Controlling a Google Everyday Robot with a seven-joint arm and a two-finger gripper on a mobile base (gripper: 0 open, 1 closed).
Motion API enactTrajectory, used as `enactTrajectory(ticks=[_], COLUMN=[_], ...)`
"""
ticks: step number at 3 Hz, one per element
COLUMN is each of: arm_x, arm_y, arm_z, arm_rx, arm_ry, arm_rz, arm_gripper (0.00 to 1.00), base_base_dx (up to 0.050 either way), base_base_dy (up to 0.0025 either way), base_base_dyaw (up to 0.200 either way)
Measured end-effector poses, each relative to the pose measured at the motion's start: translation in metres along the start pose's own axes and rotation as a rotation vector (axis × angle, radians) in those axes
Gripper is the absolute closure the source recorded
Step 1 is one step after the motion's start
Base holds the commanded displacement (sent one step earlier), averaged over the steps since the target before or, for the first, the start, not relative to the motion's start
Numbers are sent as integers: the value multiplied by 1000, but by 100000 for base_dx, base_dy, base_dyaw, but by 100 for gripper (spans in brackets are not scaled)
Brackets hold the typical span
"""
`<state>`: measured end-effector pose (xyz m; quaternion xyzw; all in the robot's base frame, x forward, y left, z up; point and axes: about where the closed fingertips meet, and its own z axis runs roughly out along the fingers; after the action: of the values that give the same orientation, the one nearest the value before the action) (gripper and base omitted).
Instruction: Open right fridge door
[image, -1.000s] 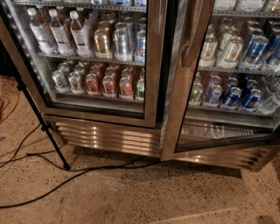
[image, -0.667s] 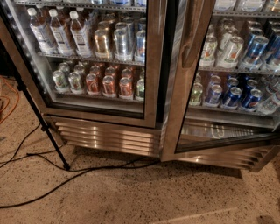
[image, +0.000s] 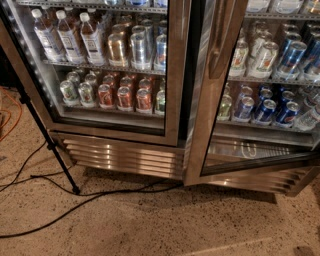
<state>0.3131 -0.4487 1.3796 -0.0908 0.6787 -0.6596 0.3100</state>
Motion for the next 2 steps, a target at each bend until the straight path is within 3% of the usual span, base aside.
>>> enactTrajectory(ticks=[1,2], arm_x=[0,0], arm_y=[0,0], arm_z=[0,0], arm_rx=[0,0], arm_ry=[0,0], arm_rz=[0,0], arm_gripper=[43,47], base_base_dx=[0,0], base_base_dy=[0,0], base_base_dyaw=[0,0])
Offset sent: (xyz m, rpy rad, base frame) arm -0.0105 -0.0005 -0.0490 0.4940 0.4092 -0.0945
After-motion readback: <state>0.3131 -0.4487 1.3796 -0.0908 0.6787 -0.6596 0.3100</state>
